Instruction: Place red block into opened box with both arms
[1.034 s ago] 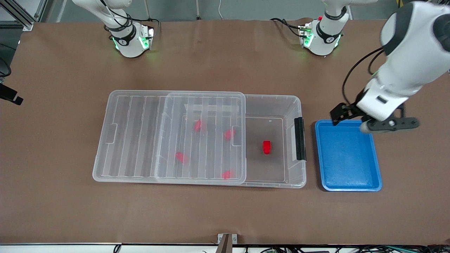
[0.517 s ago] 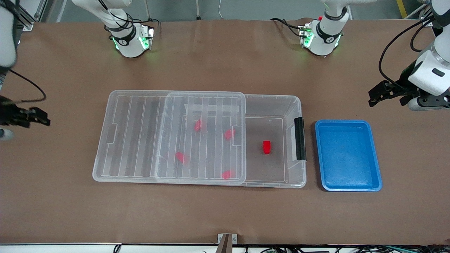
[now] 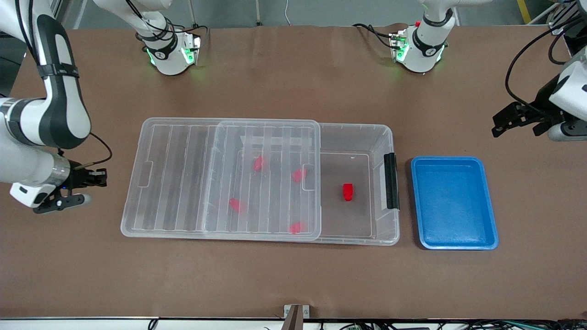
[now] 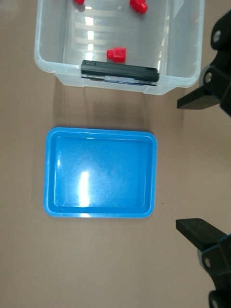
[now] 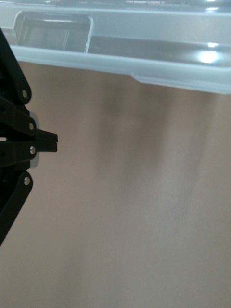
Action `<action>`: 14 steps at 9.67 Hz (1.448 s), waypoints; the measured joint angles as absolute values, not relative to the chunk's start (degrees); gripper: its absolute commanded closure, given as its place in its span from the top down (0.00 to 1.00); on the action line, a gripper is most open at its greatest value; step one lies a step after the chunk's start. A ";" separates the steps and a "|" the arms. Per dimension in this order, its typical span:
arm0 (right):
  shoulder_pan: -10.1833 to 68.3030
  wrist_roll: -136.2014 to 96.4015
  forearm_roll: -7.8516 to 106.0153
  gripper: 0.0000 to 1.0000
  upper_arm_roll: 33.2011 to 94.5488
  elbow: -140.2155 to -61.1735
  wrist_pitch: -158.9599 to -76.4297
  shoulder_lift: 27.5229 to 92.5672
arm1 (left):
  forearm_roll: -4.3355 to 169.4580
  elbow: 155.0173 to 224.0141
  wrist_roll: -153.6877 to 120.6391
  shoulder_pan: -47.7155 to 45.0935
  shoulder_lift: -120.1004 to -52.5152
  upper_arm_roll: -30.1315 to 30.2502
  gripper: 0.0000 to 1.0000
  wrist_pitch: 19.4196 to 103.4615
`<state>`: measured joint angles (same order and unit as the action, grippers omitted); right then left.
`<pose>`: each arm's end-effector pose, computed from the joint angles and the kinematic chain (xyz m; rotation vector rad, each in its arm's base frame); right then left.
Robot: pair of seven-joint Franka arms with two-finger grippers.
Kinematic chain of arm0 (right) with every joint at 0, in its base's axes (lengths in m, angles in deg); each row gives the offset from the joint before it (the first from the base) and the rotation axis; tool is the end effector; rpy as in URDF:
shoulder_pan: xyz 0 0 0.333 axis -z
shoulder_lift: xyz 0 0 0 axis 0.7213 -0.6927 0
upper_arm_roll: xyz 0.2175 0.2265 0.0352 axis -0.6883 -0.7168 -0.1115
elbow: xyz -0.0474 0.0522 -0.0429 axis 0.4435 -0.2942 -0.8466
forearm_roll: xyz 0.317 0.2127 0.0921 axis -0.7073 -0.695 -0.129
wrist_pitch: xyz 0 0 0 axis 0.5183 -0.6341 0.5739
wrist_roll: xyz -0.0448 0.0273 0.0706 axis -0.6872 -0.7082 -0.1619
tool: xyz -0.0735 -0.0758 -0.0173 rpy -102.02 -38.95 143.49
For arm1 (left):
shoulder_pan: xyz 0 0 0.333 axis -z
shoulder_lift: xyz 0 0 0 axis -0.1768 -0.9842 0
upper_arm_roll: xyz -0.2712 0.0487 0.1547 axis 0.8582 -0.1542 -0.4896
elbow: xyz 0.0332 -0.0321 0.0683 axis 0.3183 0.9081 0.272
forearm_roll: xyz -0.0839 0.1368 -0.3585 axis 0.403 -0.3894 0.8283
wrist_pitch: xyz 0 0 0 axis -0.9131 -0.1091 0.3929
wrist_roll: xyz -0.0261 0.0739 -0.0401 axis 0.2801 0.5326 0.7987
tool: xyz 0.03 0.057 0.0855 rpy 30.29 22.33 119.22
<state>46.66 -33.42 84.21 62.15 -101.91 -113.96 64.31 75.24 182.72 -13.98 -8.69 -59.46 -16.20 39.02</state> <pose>0.6292 -0.0412 0.3709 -3.0803 -0.3694 0.1998 0.5539 -0.0367 0.6207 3.1089 0.0142 0.0773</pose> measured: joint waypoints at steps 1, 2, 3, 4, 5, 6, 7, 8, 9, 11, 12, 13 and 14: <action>46.48 -33.42 83.54 0.00 61.89 -102.73 -114.36 64.15 | 76.40 182.73 -12.93 -8.69 -58.56 -17.50 1.00 37.35; 46.26 -33.41 81.88 0.00 61.61 -103.27 -114.12 63.98 | 77.02 182.79 -12.28 -8.64 -57.84 -18.19 1.00 36.22; 46.10 -33.41 79.46 0.00 61.03 -103.63 -113.59 63.68 | 77.07 182.92 -12.26 -8.33 -57.58 -18.29 1.00 35.59; 45.95 -33.39 77.64 0.00 60.28 -103.69 -112.76 63.40 | 77.08 183.10 -12.58 -7.84 -57.61 -18.28 1.00 35.33; 45.85 -33.31 76.22 0.00 59.76 -103.70 -111.94 63.34 | 77.08 183.24 -12.77 -7.54 -57.66 -18.28 1.00 35.31; 45.71 -33.29 74.15 0.00 59.55 -103.70 -111.18 63.33 | 77.08 183.25 -12.76 -7.45 -57.68 -18.28 1.00 35.31; 45.51 -33.04 72.14 0.00 59.32 -103.70 -110.62 63.32 | 77.08 183.25 -12.76 -7.45 -57.68 -18.28 1.00 35.31; 45.21 -31.51 70.93 0.00 58.55 -103.69 -110.50 63.29 | 77.08 183.25 -12.76 -7.43 -57.68 -18.28 1.00 35.31; 44.94 -28.33 70.54 0.00 56.73 -103.55 -110.50 63.29 | 76.82 183.25 -12.76 -7.41 -57.68 -18.28 1.00 35.31; 44.39 -22.56 70.43 0.00 52.32 -102.87 -110.61 63.18 | 76.14 183.25 -12.76 -7.32 -57.68 -18.14 1.00 35.32; 44.13 -20.94 70.42 0.00 50.91 -102.45 -110.70 63.01 | 75.74 183.25 -12.78 -7.29 -57.69 -17.92 1.00 35.32; 44.01 -19.88 70.42 0.00 50.10 -102.01 -110.72 62.67 | 75.12 183.25 -12.80 -7.23 -57.69 -17.78 1.00 35.32; 43.93 -19.28 70.41 0.00 49.57 -101.53 -110.73 62.17 | 74.85 183.25 -12.80 -7.21 -57.69 -17.71 1.00 35.32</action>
<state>43.93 -19.28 70.41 49.57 -101.53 -110.73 62.17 74.85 183.25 -12.80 -7.21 -57.69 -17.71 35.32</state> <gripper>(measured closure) 0.991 0.000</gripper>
